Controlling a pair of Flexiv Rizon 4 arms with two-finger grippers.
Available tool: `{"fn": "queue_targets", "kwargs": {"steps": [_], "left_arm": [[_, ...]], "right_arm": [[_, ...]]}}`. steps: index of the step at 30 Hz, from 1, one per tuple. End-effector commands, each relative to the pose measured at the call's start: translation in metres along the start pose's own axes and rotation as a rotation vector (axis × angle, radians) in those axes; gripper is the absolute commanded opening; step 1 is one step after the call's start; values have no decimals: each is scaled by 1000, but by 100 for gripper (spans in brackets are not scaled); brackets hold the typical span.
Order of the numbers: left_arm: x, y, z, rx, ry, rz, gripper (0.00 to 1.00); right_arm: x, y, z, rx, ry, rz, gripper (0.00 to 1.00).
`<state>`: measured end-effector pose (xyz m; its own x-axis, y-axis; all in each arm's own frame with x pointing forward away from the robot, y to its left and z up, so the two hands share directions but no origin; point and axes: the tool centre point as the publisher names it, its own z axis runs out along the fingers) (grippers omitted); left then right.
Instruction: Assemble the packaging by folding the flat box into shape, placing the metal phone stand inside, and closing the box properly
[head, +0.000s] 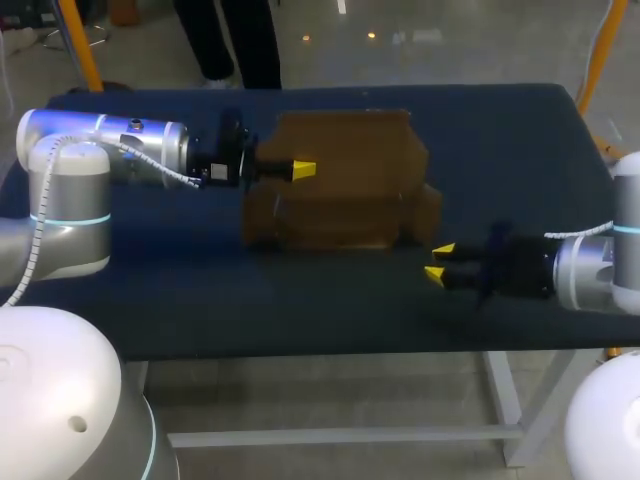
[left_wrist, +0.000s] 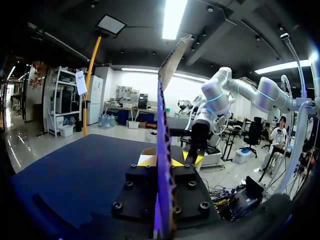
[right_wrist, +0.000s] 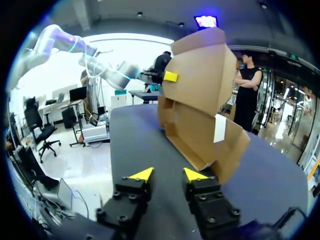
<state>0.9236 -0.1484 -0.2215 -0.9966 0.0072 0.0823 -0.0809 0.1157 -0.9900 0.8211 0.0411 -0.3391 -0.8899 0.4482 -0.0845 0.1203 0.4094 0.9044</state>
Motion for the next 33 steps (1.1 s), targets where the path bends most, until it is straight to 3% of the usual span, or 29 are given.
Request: {"fn": "queue_targets", "kwargs": {"steps": [1,6,9,12,25,33], "left_arm": [[-1,3,1,1,5,0,0],[-1,3,1,1,5,0,0],[-1,3,1,1,5,0,0],[-1,3,1,1,5,0,0],[-1,3,1,1,5,0,0],[-1,3,1,1,5,0,0]], "right_arm": [[-7,-3,-9,-3,11,-7,47],[-20,-8,-12,1,7,-11,63],[-27,-11,-14,4,-1,-12,85],[-32,-12,-15,9,-9,-14,100],[-64,-20,-8,24,-28,-20,100],[-88,-21,11,11,-17,-29,100]]}}
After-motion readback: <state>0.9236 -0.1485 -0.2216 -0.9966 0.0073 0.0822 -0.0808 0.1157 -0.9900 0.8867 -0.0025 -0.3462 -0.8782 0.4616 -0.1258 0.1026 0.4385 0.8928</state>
